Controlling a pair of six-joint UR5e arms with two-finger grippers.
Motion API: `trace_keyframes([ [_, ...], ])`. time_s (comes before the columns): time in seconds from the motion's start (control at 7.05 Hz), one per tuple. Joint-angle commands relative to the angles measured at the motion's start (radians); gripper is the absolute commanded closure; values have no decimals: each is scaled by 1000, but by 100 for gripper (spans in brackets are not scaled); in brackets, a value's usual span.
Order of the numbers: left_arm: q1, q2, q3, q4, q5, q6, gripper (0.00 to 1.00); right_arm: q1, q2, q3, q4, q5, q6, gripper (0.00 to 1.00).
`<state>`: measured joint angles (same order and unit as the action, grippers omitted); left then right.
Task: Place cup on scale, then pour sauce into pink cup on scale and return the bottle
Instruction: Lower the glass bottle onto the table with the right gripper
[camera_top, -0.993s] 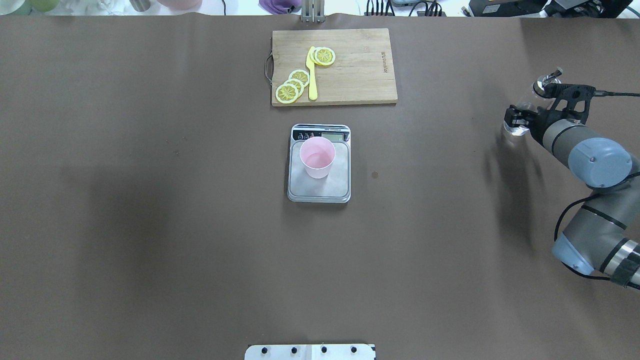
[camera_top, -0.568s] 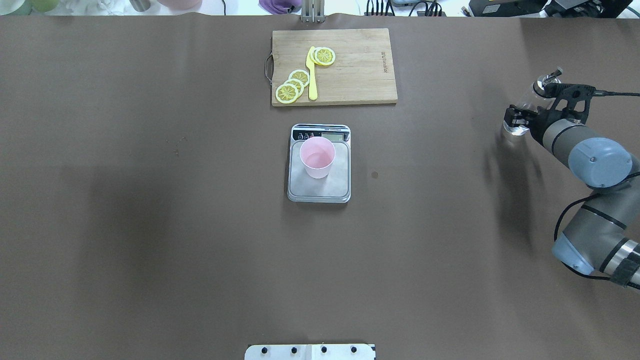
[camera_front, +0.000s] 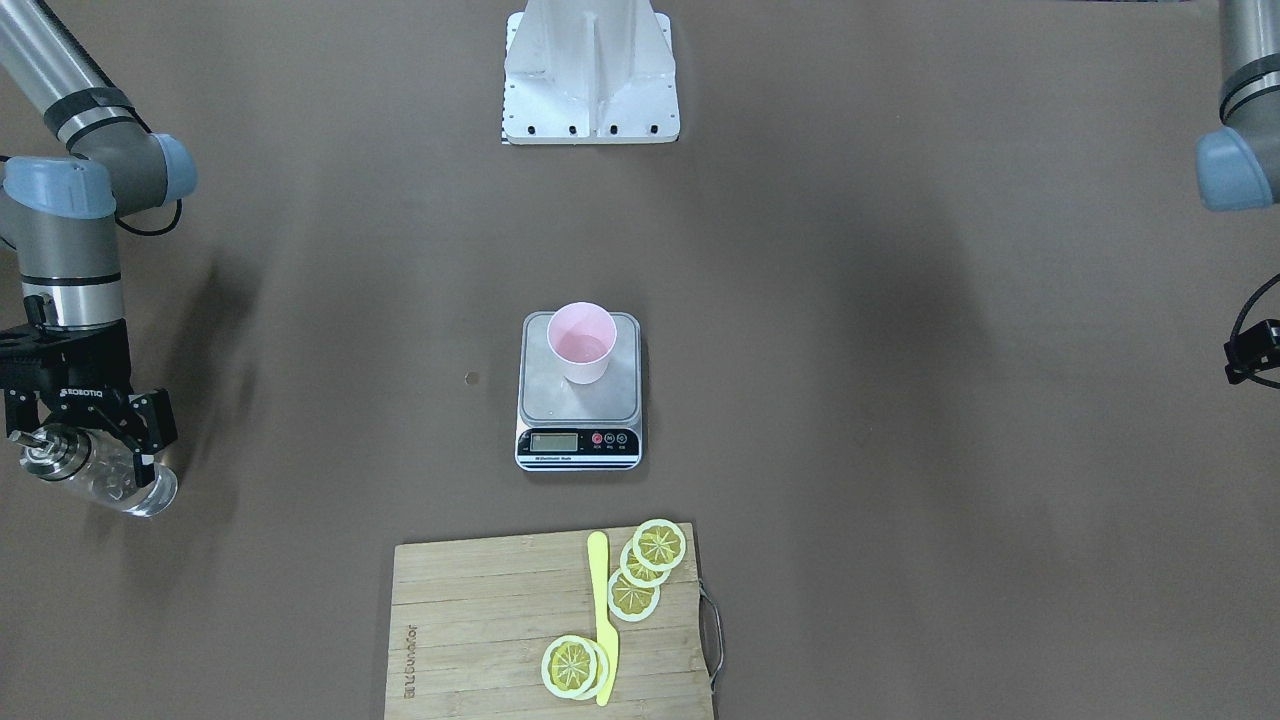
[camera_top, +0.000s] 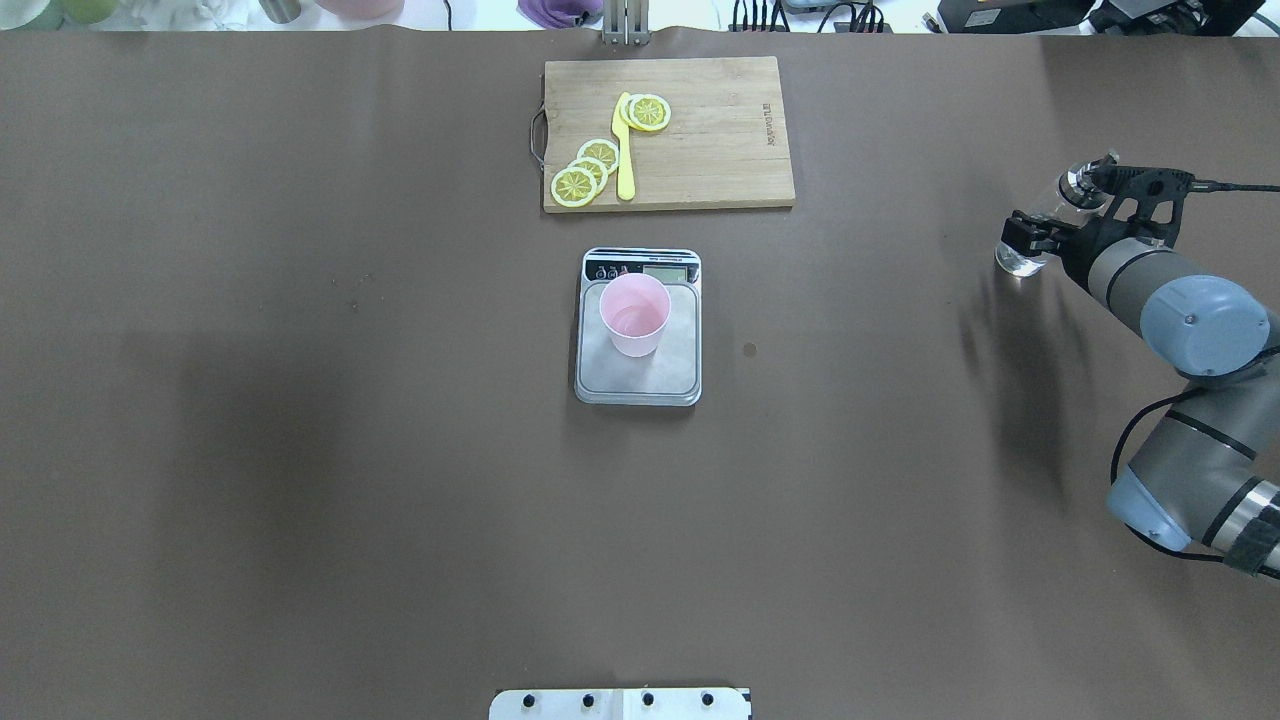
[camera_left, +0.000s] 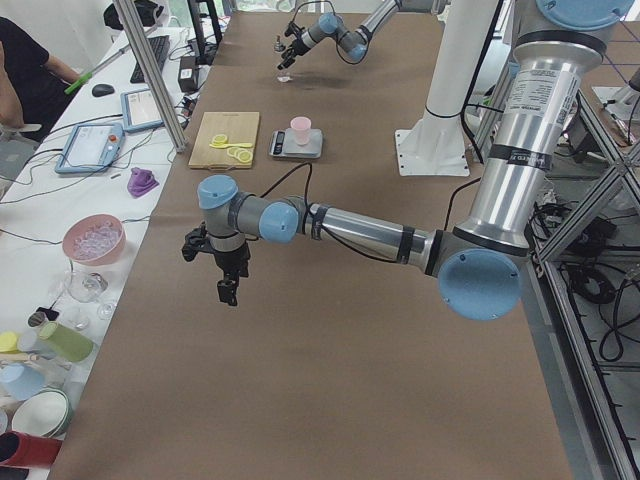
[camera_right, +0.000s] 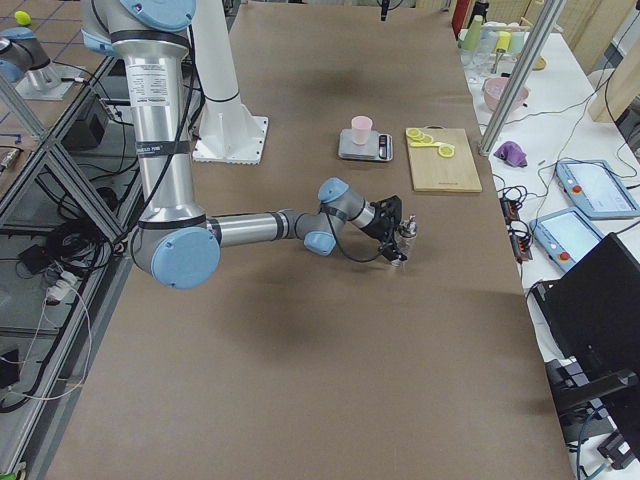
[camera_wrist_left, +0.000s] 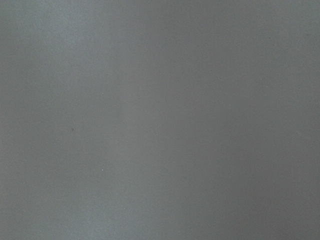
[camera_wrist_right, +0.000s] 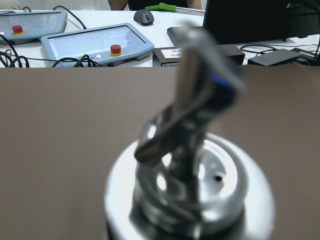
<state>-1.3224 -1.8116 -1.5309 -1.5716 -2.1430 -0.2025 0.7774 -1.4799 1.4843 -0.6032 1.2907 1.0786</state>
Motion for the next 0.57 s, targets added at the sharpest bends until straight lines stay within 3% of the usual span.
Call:
trace_keyframes([
  [0.0,0,0,0,-1,0,0,1,0,-8,2,16,1,0,0],
  [0.43,0,5,0,1,0,0,1,-4,-80,92,17,45,0,0],
])
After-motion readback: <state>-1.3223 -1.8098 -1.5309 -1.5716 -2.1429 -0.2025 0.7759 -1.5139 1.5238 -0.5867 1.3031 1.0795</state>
